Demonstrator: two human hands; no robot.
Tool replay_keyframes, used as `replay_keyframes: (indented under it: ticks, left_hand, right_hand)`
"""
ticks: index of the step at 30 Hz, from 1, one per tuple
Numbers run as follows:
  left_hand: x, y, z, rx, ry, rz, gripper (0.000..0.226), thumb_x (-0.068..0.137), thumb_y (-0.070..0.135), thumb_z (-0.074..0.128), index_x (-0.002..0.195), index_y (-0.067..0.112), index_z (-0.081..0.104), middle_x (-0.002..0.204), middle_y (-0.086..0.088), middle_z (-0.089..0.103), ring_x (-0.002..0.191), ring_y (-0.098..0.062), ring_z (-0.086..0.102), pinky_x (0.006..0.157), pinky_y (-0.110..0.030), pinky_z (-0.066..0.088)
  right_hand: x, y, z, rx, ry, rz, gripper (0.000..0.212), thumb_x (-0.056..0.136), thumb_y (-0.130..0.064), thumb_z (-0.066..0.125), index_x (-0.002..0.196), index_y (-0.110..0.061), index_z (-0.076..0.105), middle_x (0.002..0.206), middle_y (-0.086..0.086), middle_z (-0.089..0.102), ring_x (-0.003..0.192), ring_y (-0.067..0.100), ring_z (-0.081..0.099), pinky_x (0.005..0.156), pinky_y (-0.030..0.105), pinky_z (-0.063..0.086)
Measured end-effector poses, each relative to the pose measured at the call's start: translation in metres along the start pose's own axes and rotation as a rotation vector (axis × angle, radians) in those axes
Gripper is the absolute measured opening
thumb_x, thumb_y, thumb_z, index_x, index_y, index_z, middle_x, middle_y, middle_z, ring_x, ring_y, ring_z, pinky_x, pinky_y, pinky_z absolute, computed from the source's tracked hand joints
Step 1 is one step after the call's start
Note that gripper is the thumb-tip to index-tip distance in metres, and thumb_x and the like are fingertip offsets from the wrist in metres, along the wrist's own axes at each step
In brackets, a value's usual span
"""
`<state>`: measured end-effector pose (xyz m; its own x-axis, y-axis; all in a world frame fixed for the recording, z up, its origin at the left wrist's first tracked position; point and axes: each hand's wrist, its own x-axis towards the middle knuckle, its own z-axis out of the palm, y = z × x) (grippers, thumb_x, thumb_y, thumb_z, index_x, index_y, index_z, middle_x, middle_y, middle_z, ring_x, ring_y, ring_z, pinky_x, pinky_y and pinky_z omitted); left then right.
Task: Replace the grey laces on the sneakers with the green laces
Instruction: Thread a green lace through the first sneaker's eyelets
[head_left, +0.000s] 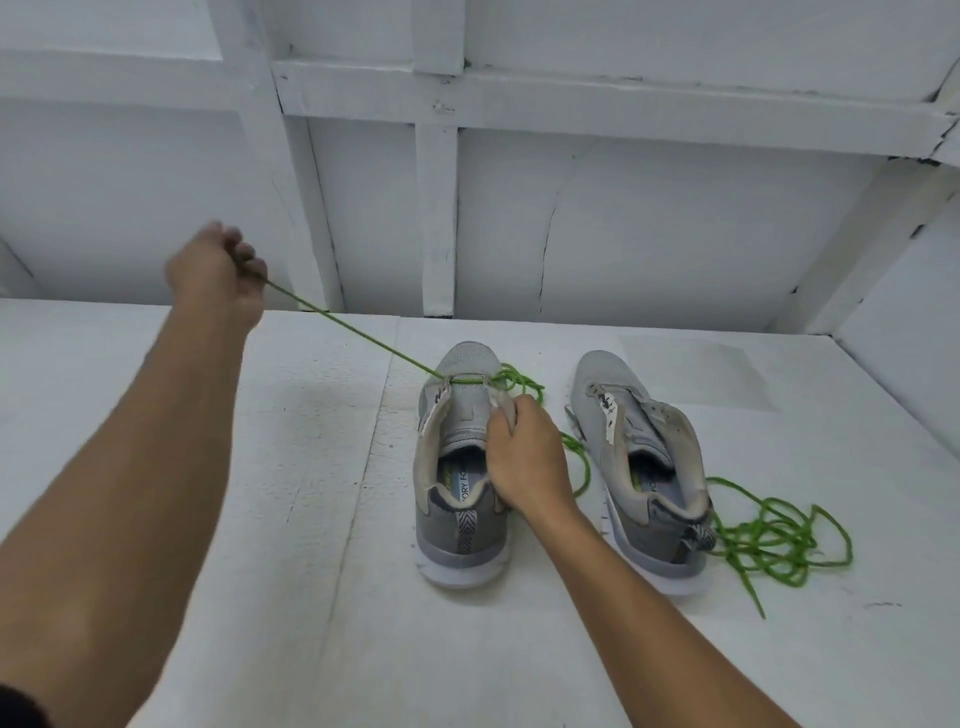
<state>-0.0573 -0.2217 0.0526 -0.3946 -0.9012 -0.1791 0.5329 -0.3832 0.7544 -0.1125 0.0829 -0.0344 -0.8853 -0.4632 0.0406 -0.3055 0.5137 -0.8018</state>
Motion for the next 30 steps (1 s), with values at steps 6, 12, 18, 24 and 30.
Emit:
replay_keyframes:
  ticks: [6, 12, 18, 24, 30]
  left_hand:
    - [-0.070, -0.107, -0.013, 1.765, -0.814, 0.261, 0.032, 0.100, 0.025, 0.050, 0.129, 0.013, 0.055, 0.088, -0.003, 0.072, 0.076, -0.017, 0.063, 0.070, -0.027, 0.048]
    - [-0.057, -0.090, -0.013, 1.978, -0.518, 0.595, 0.022, 0.101, 0.023, 0.040, 0.107, 0.007, 0.054, 0.101, -0.025, 0.061, 0.083, -0.037, 0.057, 0.070, -0.041, 0.046]
    - [0.005, 0.009, 0.001, 1.849, 0.059, 0.487, 0.033, 0.094, 0.015, 0.054, 0.122, -0.001, 0.049, 0.118, -0.032, 0.057, 0.111, -0.048, 0.053, 0.091, -0.048, 0.045]
    - [-0.074, -0.099, 0.000, 1.921, -0.851, 0.377, 0.042, 0.097, 0.029, 0.056, 0.138, 0.025, 0.047, 0.099, -0.010, 0.072, 0.090, -0.024, 0.066, 0.084, -0.037, 0.052]
    - [-0.071, -0.097, -0.001, 2.133, -0.566, 0.705, 0.019, 0.098, 0.018, 0.042, 0.113, 0.007, 0.048, 0.106, -0.023, 0.059, 0.092, -0.040, 0.058, 0.068, -0.039, 0.041]
  right_hand:
    - [-0.001, -0.002, 0.001, -0.001, 0.037, 0.005, 0.017, 0.101, -0.026, 0.040, 0.091, -0.014, 0.046, 0.102, 0.009, 0.056, 0.093, 0.026, 0.051, 0.074, 0.032, 0.035]
    - [-0.003, -0.004, 0.001, -0.012, 0.060, 0.010, 0.018, 0.101, -0.025, 0.038, 0.096, -0.013, 0.049, 0.104, 0.007, 0.054, 0.092, 0.022, 0.046, 0.076, 0.032, 0.033]
    - [-0.004, -0.004, 0.001, -0.020, 0.075, 0.021, 0.019, 0.102, -0.027, 0.037, 0.096, -0.013, 0.048, 0.101, 0.007, 0.054, 0.093, 0.025, 0.049, 0.078, 0.034, 0.037]
    - [-0.004, -0.005, 0.003, -0.026, 0.095, 0.033, 0.026, 0.102, -0.027, 0.036, 0.104, -0.008, 0.053, 0.106, 0.009, 0.056, 0.098, 0.026, 0.051, 0.085, 0.038, 0.041]
    - [-0.005, -0.005, 0.001, -0.040, 0.100, 0.045, 0.028, 0.102, -0.027, 0.035, 0.109, -0.007, 0.052, 0.109, 0.009, 0.055, 0.099, 0.027, 0.051, 0.085, 0.037, 0.041]
